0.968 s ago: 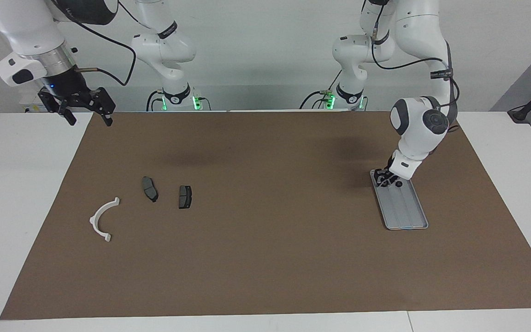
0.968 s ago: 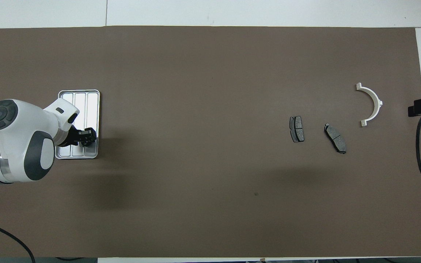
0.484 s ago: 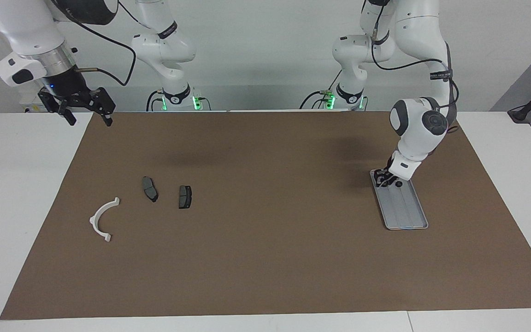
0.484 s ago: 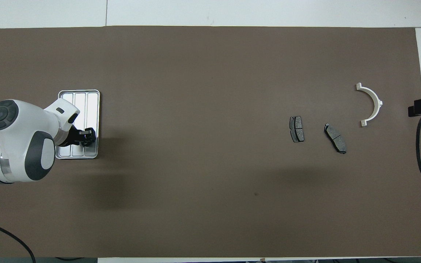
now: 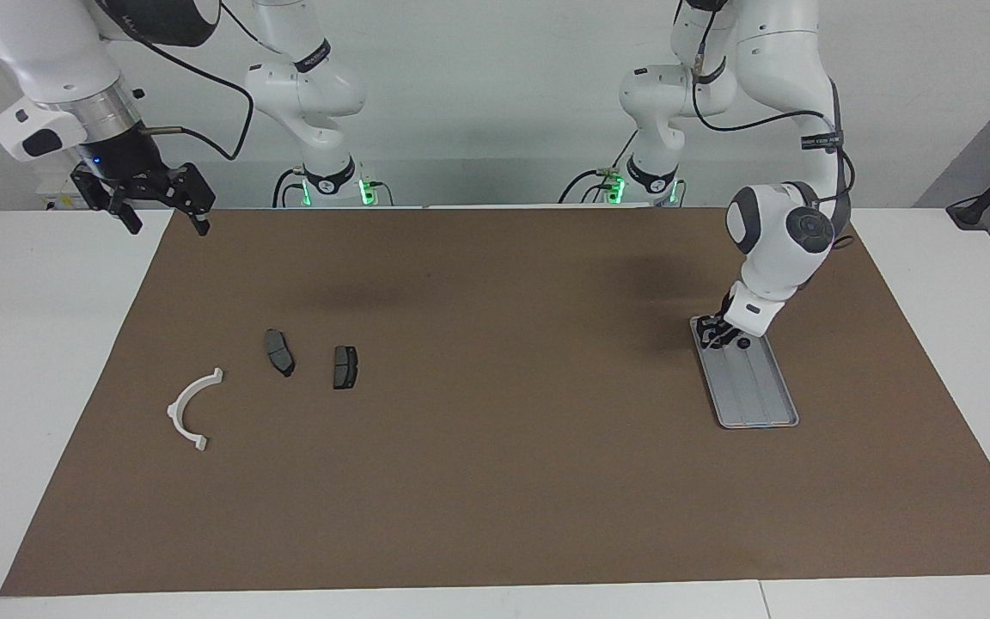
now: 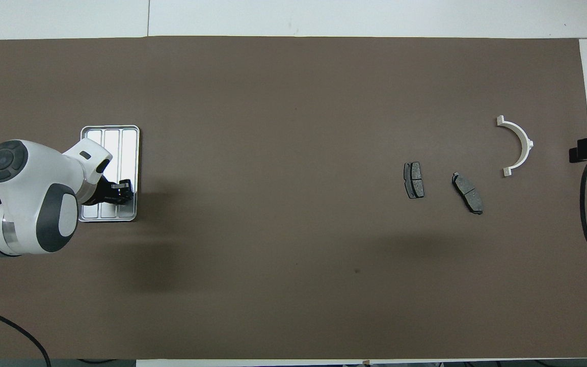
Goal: Place bearing gear from tray to pile
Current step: 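Close the left gripper on the bearing gear and lift it, then carry the gear with the left gripper toward the table center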
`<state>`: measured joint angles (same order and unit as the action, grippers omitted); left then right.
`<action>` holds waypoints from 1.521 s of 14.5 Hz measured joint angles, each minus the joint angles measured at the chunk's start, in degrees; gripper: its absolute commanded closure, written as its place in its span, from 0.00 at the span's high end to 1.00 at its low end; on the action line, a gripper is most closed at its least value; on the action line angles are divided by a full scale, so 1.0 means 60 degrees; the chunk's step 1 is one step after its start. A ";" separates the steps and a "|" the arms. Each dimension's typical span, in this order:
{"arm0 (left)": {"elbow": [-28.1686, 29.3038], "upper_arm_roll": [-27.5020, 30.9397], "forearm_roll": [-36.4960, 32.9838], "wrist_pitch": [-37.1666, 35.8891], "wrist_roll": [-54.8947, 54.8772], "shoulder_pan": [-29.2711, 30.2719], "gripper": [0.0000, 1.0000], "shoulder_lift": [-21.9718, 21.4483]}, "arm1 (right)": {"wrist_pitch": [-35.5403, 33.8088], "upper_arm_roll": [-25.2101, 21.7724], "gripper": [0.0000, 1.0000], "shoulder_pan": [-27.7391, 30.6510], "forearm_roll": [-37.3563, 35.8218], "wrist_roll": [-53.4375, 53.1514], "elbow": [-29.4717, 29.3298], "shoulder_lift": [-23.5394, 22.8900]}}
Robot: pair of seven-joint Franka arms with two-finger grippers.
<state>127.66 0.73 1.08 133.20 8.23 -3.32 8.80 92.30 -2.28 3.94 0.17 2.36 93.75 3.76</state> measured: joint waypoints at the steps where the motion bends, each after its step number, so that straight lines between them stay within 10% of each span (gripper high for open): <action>1: 0.0000 -0.0007 -0.0004 0.0000 0.0000 -0.0009 0.12 -0.0007 | 0.0000 0.0000 1.00 0.0000 0.0000 0.0000 0.0000 0.0000; 9: -0.1357 -0.0030 0.0002 -0.1283 0.0751 -0.0262 0.03 -0.0019 | 0.0011 -0.0007 1.00 0.0029 0.0000 0.0000 0.0000 0.0000; 22: -0.3819 -0.0154 0.0118 -0.2008 0.8103 -0.4859 0.03 0.0812 | 0.0017 -0.0109 1.00 0.0053 -0.0005 0.0000 0.0000 0.0000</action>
<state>104.74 -0.19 1.79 121.15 56.85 -32.47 13.67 92.40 -2.94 4.26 0.14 2.36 93.75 3.76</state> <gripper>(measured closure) 0.652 0.000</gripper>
